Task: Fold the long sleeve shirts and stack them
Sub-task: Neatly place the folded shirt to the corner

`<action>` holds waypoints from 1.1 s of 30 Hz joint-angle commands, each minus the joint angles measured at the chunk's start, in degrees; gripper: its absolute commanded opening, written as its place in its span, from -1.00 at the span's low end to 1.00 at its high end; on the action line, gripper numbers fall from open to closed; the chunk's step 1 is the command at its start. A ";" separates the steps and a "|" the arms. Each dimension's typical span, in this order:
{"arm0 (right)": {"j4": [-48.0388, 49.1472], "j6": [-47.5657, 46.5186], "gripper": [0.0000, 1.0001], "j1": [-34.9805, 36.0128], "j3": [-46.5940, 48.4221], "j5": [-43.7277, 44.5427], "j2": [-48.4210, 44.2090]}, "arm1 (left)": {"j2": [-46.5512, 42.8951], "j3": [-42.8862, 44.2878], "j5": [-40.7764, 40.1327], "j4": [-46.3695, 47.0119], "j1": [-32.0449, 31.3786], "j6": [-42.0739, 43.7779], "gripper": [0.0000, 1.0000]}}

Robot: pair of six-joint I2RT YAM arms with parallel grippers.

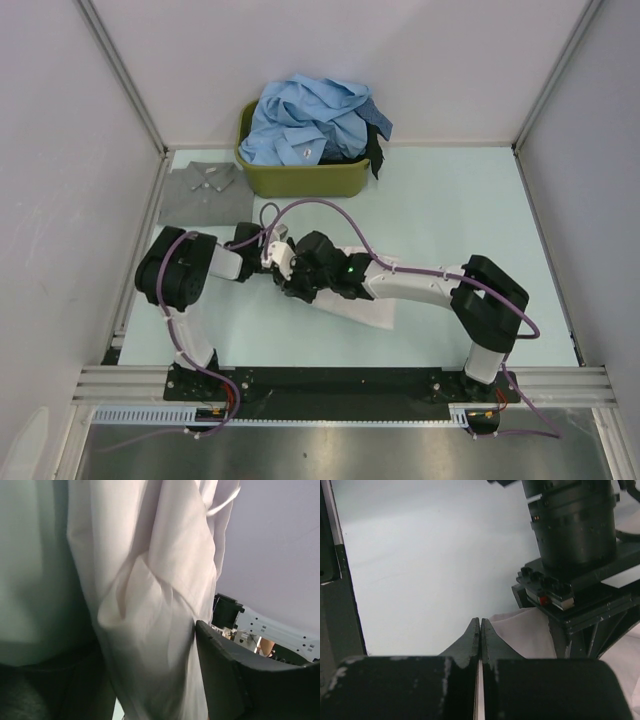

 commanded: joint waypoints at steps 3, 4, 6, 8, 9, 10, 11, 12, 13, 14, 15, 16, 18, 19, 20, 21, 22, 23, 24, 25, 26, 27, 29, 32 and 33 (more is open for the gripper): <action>5.48 1.81 -1.00 -0.02 5.88 -1.78 0.81 | 2.21 4.47 -4.14 -5.23 -0.64 6.51 -0.26; 4.96 2.86 -1.00 -0.11 6.23 -2.82 0.89 | 1.60 4.82 -4.15 -7.43 -0.55 8.10 -0.59; 4.78 4.35 -0.73 -1.59 7.20 -3.27 0.98 | -1.38 5.96 -4.67 -16.55 0.59 14.33 -0.94; 2.06 6.11 0.02 -2.91 7.38 -4.24 0.28 | -4.89 7.80 -6.33 -28.20 3.47 22.12 -1.00; 1.10 6.55 0.22 -4.75 7.20 -4.41 -0.50 | -5.87 8.68 -7.21 -32.02 4.80 25.05 -1.00; 0.39 6.91 0.64 -5.55 7.20 -5.29 -1.12 | -6.75 9.65 -8.09 -35.71 6.11 27.95 -1.00; -0.05 7.08 0.82 -6.51 6.94 -5.64 -1.74 | -8.33 11.66 -10.62 -42.63 9.17 33.02 -1.00; -0.67 7.09 0.95 -8.26 6.24 -6.34 -3.31 | -9.04 12.37 -11.35 -45.13 10.94 35.16 -1.00; -1.11 7.00 0.99 -9.15 5.97 -6.78 -3.93 | -9.65 13.51 -12.92 -50.55 12.44 39.79 -1.00; -1.81 6.39 0.99 -9.94 5.88 -7.14 -4.55 | -10.18 15.87 -14.41 -53.04 14.81 42.02 -1.00; -3.47 5.95 0.99 -10.65 5.88 -7.58 -5.42 | -11.32 16.94 -16.95 -55.07 17.09 44.13 -1.00; -4.44 5.42 0.99 -12.13 5.97 -7.67 -5.78 | -11.94 18.17 -18.54 -58.66 18.25 47.71 -1.00; -6.63 4.28 0.99 -13.54 5.88 -7.49 -6.40 | -13.60 21.42 -22.40 -61.32 21.24 50.72 -1.00; -7.17 4.01 0.99 -15.03 5.53 -7.41 -6.92 | -14.05 22.74 -23.56 -63.85 21.94 53.70 -1.00; -7.78 3.75 1.00 -15.74 5.53 -7.32 -7.01 | -14.49 25.10 -24.79 -64.66 23.25 54.68 -1.00; -8.57 3.22 0.99 -16.36 5.27 -7.14 -7.28 | -14.84 26.34 -26.63 -65.36 23.88 55.56 -1.00; -8.93 3.05 0.99 -17.41 5.01 -6.88 -7.71 | -15.02 28.79 -27.34 -66.59 24.66 57.05 -1.00; -9.02 2.78 0.99 -17.86 4.74 -6.70 -7.98 | -15.02 29.95 -28.13 -67.12 24.93 57.59 -1.00; -9.28 2.43 0.99 -18.21 4.48 -6.61 -8.16 | -14.93 31.09 -28.66 -67.65 25.20 58.12 -1.00; -9.46 1.73 0.99 -18.56 4.56 -6.35 -8.42 | -14.85 33.28 -29.97 -68.44 25.64 59.17 -1.00; -9.63 1.29 0.99 -19.08 4.30 -6.26 -8.60 | -14.85 34.34 -30.59 -68.71 25.81 59.70 -1.00; -9.90 0.94 0.99 -19.44 4.39 -6.09 -8.60 | -14.76 35.49 -31.12 -69.06 25.99 60.31 -1.00; -10.34 0.23 0.99 -20.23 4.48 -6.09 -8.95 | -14.58 39.35 -32.44 -70.03 26.34 61.98 -1.00; -10.87 -0.65 0.99 -21.02 4.30 -5.91 -9.21 | -14.23 44.10 -33.41 -70.64 26.34 64.18 -1.00; -10.87 -0.73 0.99 -21.20 4.04 -5.91 -9.47 | -14.06 45.15 -33.67 -70.64 26.34 64.53 -1.00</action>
